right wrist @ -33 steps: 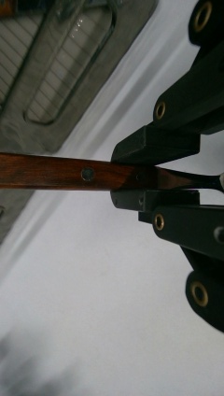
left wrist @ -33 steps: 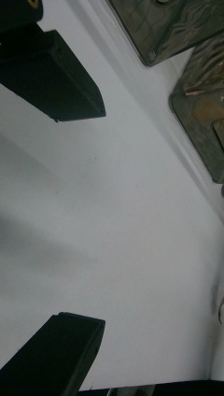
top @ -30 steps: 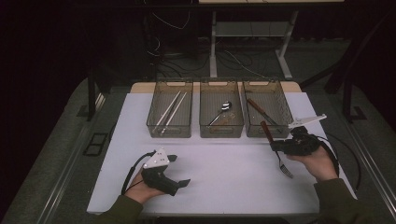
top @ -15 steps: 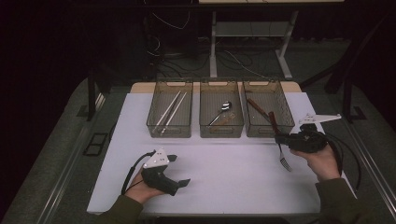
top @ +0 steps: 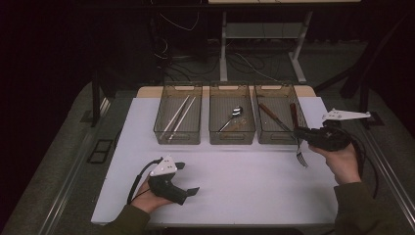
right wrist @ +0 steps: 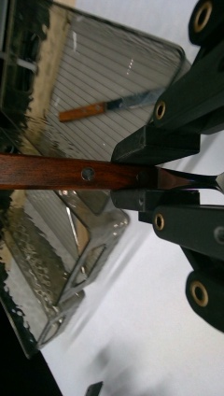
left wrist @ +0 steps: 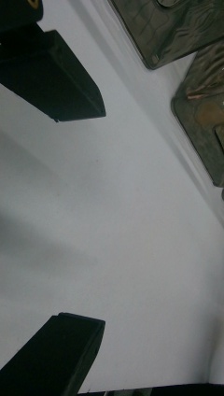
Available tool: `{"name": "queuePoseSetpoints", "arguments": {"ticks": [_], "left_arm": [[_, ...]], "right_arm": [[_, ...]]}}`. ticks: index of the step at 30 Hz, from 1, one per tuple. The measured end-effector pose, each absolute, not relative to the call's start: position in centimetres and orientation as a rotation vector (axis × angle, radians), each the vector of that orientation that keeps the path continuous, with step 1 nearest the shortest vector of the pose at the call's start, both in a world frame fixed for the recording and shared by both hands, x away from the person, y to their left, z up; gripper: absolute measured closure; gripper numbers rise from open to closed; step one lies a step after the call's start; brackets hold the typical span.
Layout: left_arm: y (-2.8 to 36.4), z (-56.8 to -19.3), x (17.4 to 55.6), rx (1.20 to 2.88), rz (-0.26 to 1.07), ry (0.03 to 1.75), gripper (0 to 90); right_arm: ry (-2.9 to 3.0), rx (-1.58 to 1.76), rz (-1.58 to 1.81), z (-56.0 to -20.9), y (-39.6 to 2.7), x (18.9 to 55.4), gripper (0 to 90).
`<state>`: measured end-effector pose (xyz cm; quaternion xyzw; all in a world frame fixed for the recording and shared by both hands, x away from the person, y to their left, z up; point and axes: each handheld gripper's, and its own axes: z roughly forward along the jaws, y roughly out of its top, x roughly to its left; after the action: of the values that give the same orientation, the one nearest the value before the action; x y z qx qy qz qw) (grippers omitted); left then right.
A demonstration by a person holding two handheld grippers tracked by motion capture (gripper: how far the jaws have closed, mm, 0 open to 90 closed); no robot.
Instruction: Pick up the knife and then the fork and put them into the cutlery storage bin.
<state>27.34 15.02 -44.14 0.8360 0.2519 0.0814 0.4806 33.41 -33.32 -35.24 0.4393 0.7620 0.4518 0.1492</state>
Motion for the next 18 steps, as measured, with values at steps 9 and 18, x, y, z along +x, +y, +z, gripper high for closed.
{"name": "queuePoseSetpoints", "arguments": {"ticks": [9,18], "left_arm": [[15.0,-44.2,27.4,2.037,0.197,0.622,0.0],[15.1,-44.2,27.4,2.035,0.198,0.622,0.0]], "right_arm": [[2.117,1.258,1.342,-33.5,-33.6,34.3,77.6],[2.083,1.255,1.326,-31.6,-33.2,36.4,77.6]]}}
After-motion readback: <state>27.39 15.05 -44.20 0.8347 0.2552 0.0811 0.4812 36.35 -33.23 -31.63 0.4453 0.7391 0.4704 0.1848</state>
